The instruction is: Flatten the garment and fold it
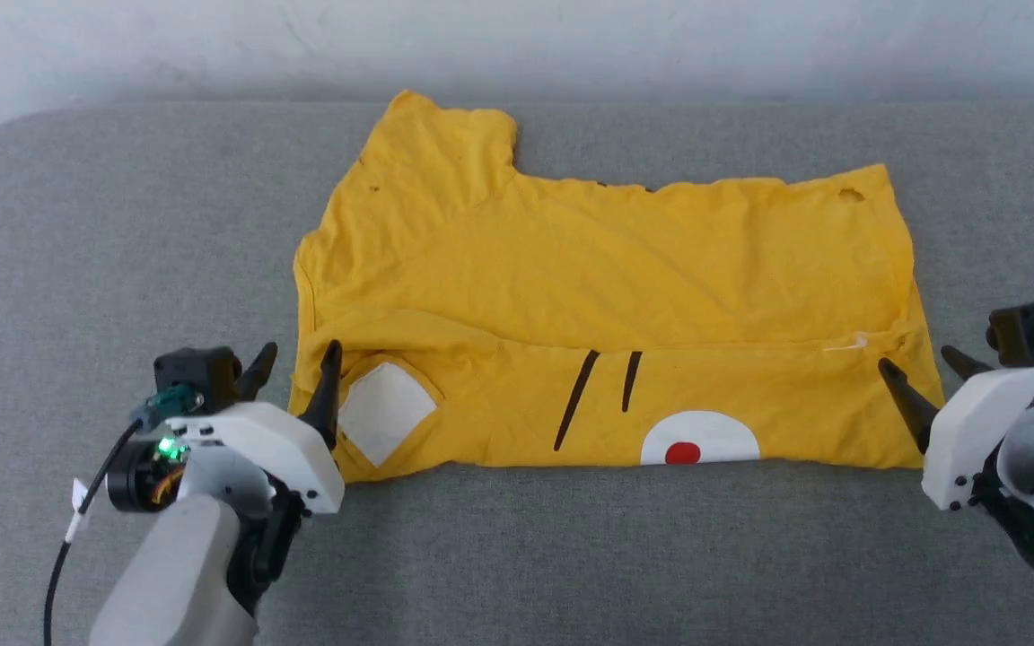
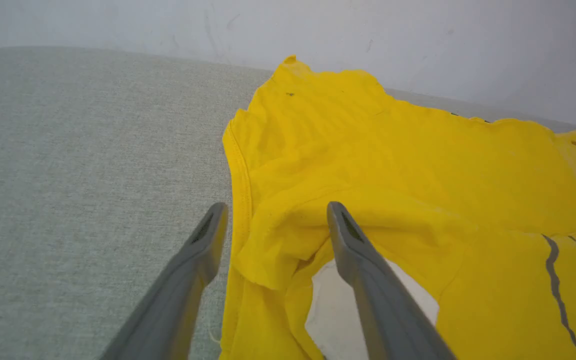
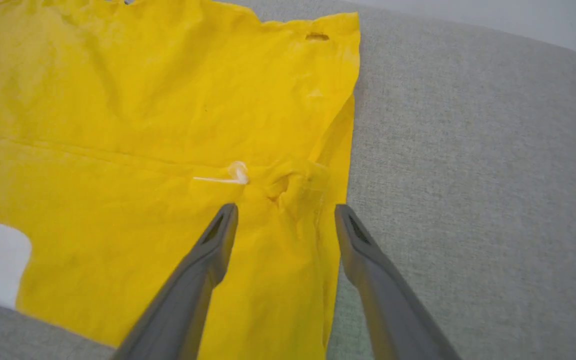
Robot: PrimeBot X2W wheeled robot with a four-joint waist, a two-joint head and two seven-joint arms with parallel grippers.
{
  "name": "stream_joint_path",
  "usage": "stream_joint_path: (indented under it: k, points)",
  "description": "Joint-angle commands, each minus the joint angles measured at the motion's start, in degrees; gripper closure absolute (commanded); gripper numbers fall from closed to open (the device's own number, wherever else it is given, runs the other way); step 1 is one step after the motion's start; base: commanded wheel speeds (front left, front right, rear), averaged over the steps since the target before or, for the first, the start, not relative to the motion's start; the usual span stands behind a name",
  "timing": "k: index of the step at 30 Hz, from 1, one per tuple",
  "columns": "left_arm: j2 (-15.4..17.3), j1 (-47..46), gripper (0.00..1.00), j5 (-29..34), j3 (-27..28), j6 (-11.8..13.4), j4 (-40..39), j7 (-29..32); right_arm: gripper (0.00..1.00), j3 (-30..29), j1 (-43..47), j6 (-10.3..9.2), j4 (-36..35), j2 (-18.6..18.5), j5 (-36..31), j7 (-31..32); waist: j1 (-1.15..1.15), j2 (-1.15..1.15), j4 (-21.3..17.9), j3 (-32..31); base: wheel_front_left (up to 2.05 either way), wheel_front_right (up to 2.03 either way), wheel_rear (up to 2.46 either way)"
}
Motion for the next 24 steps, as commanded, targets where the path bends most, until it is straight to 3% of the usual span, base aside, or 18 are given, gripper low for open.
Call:
stream_joint_path:
  k: [1,4,9,14,18,21,24]
  points:
    - [-0.61,1.68,0.0,-0.69,0.62,1.03,-1.0,-0.47,0.0,-1.36,1.63,-0.1,-0.93,1.42,-0.67,0.16,0.0,0.0,0.19,-2.39,0.0,0.0,0.0]
    - [-1.86,4.73,0.0,-2.43,1.65,3.04,-4.29,0.12,0.0,-5.25,4.91,-0.1,-4.13,4.28,-2.78,0.83,0.0,0.0,0.31,-3.69,0.0,0.0,0.0]
    - [-1.57,10.86,0.0,-1.73,1.1,8.74,-10.42,4.68,0.0,-11.98,11.62,-0.1,-11.09,9.29,-7.47,3.77,0.0,0.0,0.32,-4.61,0.0,0.0,0.0]
    - [0.89,15.85,0.0,1.84,-0.67,15.08,-15.6,10.73,0.0,-16.94,16.48,-0.1,-18.61,15.08,-10.42,6.56,0.0,0.0,-0.13,-4.25,0.0,0.0,0.0]
    - [3.95,17.63,0.0,5.89,-2.27,19.23,-17.01,15.39,0.0,-18.25,18.63,-0.1,-23.75,17.29,-11.79,8.71,0.0,0.0,-0.82,-3.21,0.0,0.0,0.0]
    - [4.07,18.05,0.0,6.16,-1.93,20.85,-17.81,16.28,0.0,-18.81,19.27,-0.1,-26.46,17.98,-12.04,9.78,0.0,0.0,-1.26,-2.29,0.0,0.0,0.0]
    - [3.26,17.64,0.0,5.09,-1.2,20.74,-18.0,15.29,0.0,-19.51,19.51,-0.1,-28.25,18.2,-12.34,10.63,0.0,0.0,-1.57,-1.08,0.0,0.0,0.0]
